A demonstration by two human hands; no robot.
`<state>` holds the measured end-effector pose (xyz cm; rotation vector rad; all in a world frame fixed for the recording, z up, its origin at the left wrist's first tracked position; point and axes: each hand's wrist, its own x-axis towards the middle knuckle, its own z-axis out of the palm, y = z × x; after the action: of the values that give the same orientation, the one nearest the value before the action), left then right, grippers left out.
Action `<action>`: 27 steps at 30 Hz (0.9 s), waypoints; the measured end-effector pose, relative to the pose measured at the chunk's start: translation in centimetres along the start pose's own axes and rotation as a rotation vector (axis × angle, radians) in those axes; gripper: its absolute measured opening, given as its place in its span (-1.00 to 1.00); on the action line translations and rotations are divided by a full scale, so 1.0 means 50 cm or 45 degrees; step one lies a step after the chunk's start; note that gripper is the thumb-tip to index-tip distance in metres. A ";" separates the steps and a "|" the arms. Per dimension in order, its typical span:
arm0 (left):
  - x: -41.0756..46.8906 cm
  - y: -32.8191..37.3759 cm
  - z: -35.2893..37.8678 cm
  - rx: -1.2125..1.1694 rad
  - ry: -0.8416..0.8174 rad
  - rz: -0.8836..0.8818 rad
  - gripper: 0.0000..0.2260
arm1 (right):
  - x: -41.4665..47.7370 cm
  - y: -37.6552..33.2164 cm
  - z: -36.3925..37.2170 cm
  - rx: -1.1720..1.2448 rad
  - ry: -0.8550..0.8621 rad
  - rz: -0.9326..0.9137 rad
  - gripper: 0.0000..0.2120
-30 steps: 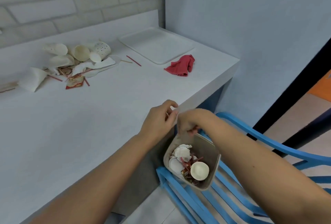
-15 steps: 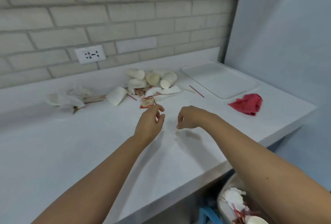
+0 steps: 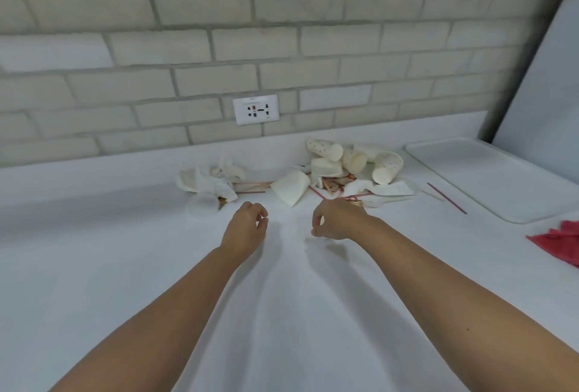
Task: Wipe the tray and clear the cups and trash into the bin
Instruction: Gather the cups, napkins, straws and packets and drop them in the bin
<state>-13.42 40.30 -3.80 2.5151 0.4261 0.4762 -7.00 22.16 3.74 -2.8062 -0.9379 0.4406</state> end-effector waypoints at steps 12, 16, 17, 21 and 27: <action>0.139 -0.163 -0.106 0.203 0.037 -0.262 -0.71 | 0.141 -0.133 0.023 -0.024 -0.062 -0.070 -0.78; 0.192 -0.174 -0.109 0.336 -0.026 -0.450 -0.44 | 0.190 -0.155 0.023 -0.039 -0.055 -0.089 -0.77; 0.205 -0.175 -0.105 0.359 -0.035 -0.505 -0.36 | 0.204 -0.159 0.024 -0.042 -0.050 -0.095 -0.77; 0.242 -0.181 -0.073 0.469 -0.071 -0.580 -0.26 | 0.252 -0.168 0.027 -0.051 -0.028 -0.120 -0.75; 0.260 -0.193 -0.020 0.512 -0.026 -0.307 -0.76 | 0.324 -0.170 0.022 -0.024 -0.005 -0.118 -0.77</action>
<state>-4.23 53.60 -5.24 2.7929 0.8802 0.2920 0.19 38.79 0.99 -2.7651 -1.0732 0.4276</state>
